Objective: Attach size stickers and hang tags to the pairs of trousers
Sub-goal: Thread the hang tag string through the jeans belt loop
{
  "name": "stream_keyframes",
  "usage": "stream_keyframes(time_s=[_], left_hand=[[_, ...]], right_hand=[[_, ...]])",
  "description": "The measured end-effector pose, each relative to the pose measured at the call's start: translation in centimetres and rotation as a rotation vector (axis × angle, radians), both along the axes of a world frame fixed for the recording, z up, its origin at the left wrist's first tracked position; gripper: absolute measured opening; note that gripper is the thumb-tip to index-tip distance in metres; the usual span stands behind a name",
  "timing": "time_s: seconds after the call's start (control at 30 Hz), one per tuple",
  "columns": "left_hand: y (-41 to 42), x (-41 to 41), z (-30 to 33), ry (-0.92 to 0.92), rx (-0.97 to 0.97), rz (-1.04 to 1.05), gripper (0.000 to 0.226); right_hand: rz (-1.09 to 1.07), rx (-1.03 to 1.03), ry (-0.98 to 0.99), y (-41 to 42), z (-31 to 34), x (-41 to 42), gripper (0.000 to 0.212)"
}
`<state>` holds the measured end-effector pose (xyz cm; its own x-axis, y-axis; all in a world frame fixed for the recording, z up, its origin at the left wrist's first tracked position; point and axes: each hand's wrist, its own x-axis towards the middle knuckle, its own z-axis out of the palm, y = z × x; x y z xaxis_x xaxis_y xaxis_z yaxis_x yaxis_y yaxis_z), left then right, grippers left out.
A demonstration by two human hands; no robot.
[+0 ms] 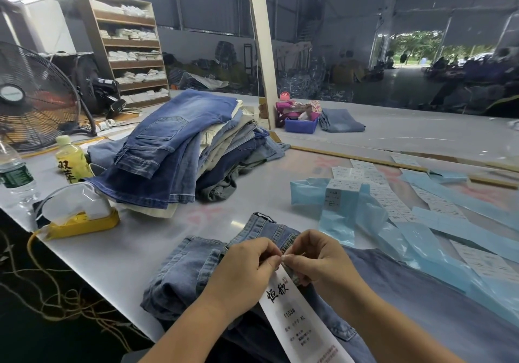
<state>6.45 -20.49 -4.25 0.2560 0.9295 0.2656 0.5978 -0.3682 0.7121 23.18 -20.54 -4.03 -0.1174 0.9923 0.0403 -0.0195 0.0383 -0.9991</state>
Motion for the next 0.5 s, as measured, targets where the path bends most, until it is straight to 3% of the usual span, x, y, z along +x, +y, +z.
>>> stream_keyframes(time_s=[0.23,0.5], left_hand=[[0.0,0.0,-0.2,-0.042,-0.019,-0.015,0.01],[1.6,-1.6,0.5,-0.203,-0.245,-0.098,0.013]], right_hand=[[-0.035,0.139,-0.296,-0.2,-0.1,0.1,0.015],[0.023,0.087,-0.219,-0.4,-0.1,-0.2,0.023]])
